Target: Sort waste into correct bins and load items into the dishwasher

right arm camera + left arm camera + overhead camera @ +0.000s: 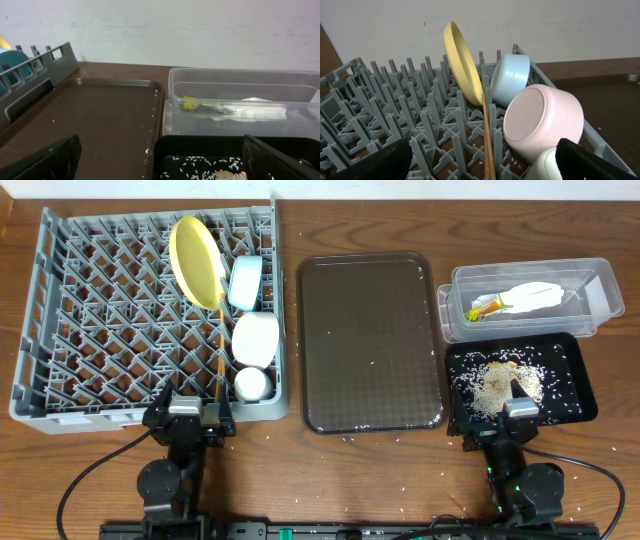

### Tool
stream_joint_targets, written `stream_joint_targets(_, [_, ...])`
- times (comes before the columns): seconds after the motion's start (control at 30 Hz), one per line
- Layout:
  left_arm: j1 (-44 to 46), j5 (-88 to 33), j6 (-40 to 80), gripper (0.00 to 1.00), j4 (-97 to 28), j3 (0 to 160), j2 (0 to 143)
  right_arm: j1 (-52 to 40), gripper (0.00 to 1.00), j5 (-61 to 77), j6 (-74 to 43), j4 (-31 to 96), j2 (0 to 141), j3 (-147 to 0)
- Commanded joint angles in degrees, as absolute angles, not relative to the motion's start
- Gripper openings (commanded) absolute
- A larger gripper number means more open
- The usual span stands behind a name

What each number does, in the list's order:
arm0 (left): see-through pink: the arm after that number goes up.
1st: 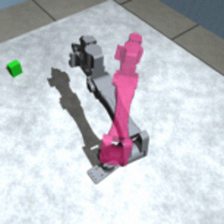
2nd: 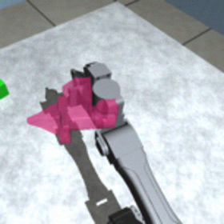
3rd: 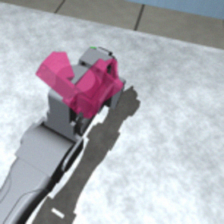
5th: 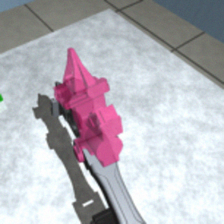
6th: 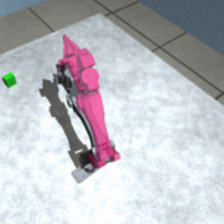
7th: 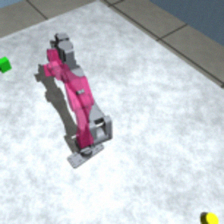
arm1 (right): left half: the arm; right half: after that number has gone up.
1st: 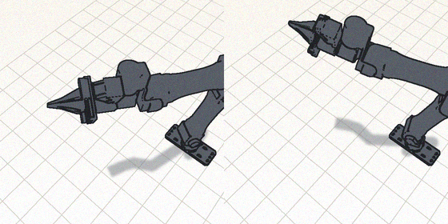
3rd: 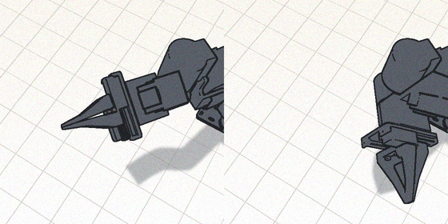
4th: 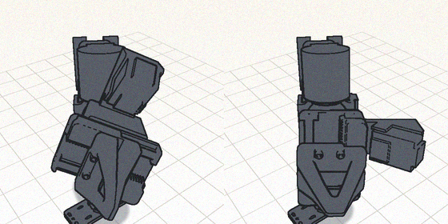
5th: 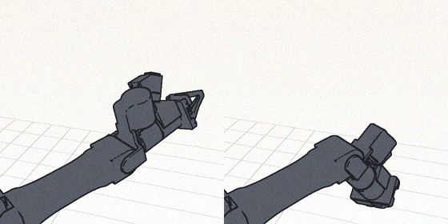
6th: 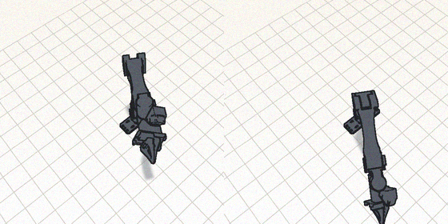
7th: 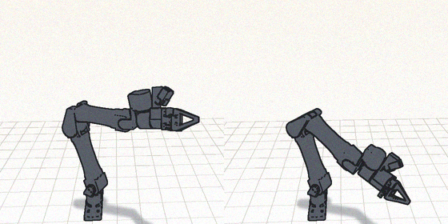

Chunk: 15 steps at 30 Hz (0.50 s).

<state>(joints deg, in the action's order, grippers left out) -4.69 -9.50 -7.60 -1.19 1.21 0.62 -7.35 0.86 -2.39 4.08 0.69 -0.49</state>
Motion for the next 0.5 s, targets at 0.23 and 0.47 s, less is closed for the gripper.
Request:
stream_joint_targets(0.23, [-4.43,-10.02,-8.34,0.92,-3.11,0.23,0.30,-6.44,0.99,1.34,-3.16,4.25,0.27,-0.32])
stream_joint_targets(0.47, [-4.43,-10.02,-8.34,0.92,-3.11,0.23,0.30,-6.44,0.99,1.34,-3.16,4.25,0.27,-0.32])
